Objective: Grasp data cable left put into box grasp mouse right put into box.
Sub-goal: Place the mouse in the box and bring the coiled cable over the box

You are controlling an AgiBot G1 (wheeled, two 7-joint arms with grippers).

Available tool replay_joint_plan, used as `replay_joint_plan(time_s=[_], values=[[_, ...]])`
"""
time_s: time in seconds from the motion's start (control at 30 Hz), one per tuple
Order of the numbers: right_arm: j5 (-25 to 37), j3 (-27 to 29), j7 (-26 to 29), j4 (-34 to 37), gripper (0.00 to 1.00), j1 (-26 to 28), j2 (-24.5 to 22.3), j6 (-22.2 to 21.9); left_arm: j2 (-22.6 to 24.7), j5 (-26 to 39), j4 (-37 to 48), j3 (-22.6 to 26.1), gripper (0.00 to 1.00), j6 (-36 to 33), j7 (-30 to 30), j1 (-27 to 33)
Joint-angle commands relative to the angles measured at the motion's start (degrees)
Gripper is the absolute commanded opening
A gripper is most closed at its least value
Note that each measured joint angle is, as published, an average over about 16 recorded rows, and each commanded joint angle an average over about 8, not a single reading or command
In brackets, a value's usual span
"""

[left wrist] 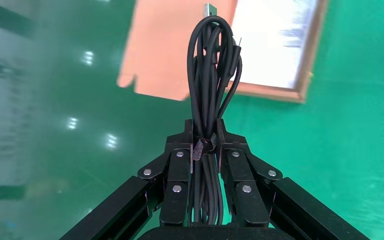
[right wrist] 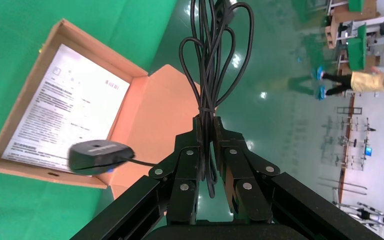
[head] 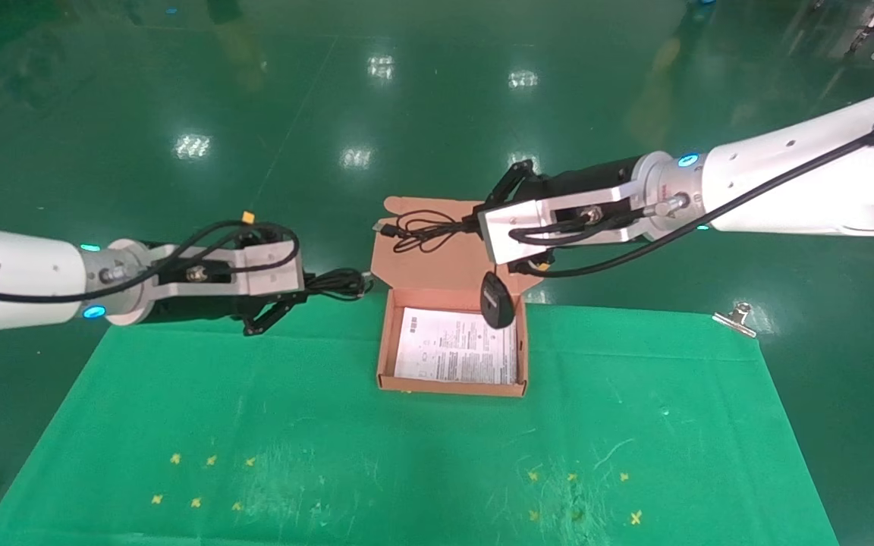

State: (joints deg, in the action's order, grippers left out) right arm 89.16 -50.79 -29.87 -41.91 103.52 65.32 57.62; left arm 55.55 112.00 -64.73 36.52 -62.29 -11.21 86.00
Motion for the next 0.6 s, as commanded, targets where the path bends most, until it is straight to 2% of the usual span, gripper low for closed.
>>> replay_joint_plan(time_s=[0.03,0.6], values=[[0.1,-0.1,-0.6,1.1,0.00,-0.3,0.4,-0.3,0.1,0.6,0.1,0.5,0.00,-0.1,-0.2,-0.7],[-4.6,1.6,-15.6,21.8,0.00,-1.1,11.5,-2.4,-0.7,9.2,1.7,2.3,0.00,-0.2,-8.4,-1.6]])
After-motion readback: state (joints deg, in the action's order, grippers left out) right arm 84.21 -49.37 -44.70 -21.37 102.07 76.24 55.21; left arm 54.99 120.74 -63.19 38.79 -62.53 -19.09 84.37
